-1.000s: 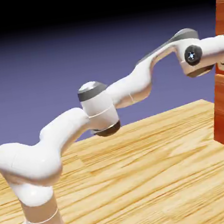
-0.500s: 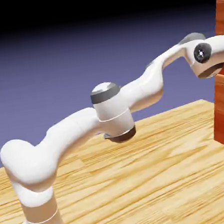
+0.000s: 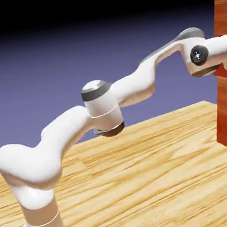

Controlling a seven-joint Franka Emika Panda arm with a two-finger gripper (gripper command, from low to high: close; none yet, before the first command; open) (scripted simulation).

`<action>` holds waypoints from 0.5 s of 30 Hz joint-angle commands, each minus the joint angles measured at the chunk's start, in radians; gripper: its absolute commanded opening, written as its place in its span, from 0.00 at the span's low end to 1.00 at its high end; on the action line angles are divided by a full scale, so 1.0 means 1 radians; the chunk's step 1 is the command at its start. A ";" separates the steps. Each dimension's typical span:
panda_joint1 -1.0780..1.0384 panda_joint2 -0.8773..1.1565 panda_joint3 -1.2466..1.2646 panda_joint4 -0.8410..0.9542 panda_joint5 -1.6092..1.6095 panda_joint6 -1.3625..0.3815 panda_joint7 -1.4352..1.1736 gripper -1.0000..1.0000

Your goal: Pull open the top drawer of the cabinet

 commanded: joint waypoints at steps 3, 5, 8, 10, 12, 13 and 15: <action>0.064 0.002 -0.005 -0.109 0.010 -0.043 -0.035 0.00; 0.107 0.004 -0.010 -0.181 0.017 -0.072 -0.058 0.00; 0.171 0.006 -0.020 -0.290 0.023 -0.116 -0.089 0.00; 0.214 0.008 -0.027 -0.362 0.026 -0.145 -0.108 0.00; 0.258 0.009 -0.036 -0.435 0.027 -0.174 -0.126 0.00; 0.279 0.010 -0.041 -0.471 0.027 -0.189 -0.135 0.00; 0.323 0.011 -0.052 -0.544 0.026 -0.218 -0.152 0.00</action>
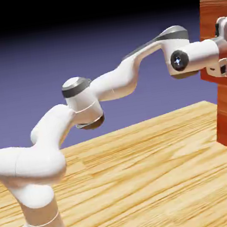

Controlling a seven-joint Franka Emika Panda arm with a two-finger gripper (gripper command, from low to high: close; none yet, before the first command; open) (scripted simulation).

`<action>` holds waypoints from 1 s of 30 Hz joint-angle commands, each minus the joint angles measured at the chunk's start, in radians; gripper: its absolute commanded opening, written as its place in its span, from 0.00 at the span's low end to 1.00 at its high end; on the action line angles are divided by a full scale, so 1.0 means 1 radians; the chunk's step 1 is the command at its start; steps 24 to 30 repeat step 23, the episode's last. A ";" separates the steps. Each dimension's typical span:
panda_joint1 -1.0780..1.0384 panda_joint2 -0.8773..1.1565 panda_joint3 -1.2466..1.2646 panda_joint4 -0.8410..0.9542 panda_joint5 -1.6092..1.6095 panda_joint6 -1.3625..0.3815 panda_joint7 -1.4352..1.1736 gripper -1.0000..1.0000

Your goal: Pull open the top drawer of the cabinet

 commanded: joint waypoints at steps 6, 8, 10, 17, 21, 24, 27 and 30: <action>0.132 0.001 -0.041 -0.218 -0.012 -0.087 -0.044 0.00; 0.177 0.000 -0.059 -0.290 -0.019 -0.116 -0.057 0.00; 0.223 -0.001 -0.078 -0.363 -0.029 -0.145 -0.069 0.00; 0.384 -0.018 -0.163 -0.617 -0.079 -0.244 -0.104 0.00; 0.430 -0.026 -0.193 -0.688 -0.099 -0.272 -0.111 1.00; 0.478 -0.038 -0.229 -0.760 -0.126 -0.299 -0.118 1.00; 0.478 -0.038 -0.229 -0.760 -0.126 -0.299 -0.118 1.00; 0.478 -0.038 -0.229 -0.760 -0.126 -0.299 -0.118 1.00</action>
